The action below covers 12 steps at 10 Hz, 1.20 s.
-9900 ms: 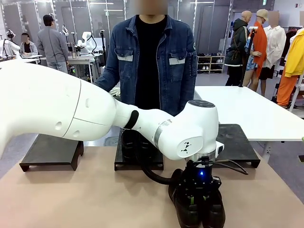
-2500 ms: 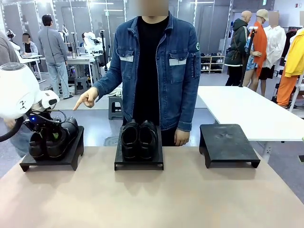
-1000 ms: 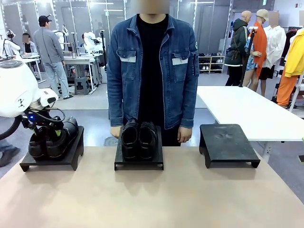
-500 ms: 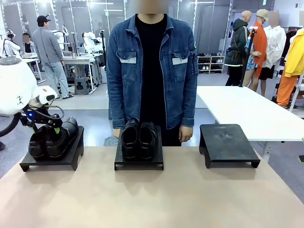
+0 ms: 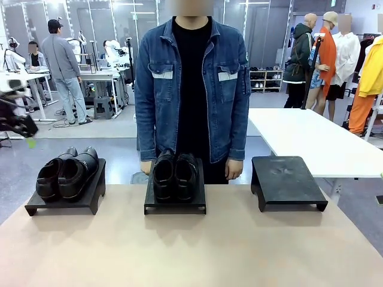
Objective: Place the shoes on the stand as instructed by the person.
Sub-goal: Pick up another pair of Shoes and place it on the Shoes Stand indicated by the person.
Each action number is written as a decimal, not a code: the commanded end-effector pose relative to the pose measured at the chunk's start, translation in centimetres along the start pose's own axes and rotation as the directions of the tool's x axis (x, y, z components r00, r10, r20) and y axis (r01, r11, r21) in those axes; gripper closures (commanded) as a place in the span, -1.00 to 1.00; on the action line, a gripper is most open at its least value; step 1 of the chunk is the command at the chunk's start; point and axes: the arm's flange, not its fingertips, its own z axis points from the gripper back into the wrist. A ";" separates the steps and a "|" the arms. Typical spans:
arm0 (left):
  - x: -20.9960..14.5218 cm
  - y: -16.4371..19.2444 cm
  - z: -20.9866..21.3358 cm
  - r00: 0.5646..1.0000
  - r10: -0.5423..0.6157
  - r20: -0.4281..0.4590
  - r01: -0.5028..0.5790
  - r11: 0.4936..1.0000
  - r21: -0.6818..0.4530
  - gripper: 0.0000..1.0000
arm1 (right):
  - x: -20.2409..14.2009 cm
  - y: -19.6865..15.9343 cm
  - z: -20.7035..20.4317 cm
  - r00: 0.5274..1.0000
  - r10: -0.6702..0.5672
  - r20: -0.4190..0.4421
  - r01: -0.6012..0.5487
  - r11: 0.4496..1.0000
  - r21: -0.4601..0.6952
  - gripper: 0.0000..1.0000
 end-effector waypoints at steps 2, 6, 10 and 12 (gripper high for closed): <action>-5.9 8.1 2.8 0.993 -0.010 -0.114 -0.027 0.947 -0.319 -1.00 | 0.0 0.1 0.1 1.000 0.009 0.008 -0.009 1.000 0.008 -1.00; -14.8 14.3 0.0 0.996 -0.084 -0.005 0.054 0.689 -0.723 -1.00 | 0.0 0.1 0.1 1.000 0.009 0.008 -0.009 1.000 0.008 -1.00; -17.3 14.1 -4.6 0.999 -0.044 0.011 0.032 0.510 -0.860 -1.00 | 0.0 0.1 0.1 1.000 0.009 0.008 -0.009 1.000 0.008 -1.00; -16.7 13.9 -5.2 0.999 0.051 0.012 -0.020 0.586 -0.810 -1.00 | 0.0 0.1 0.1 1.000 0.009 0.008 -0.009 1.000 0.008 -1.00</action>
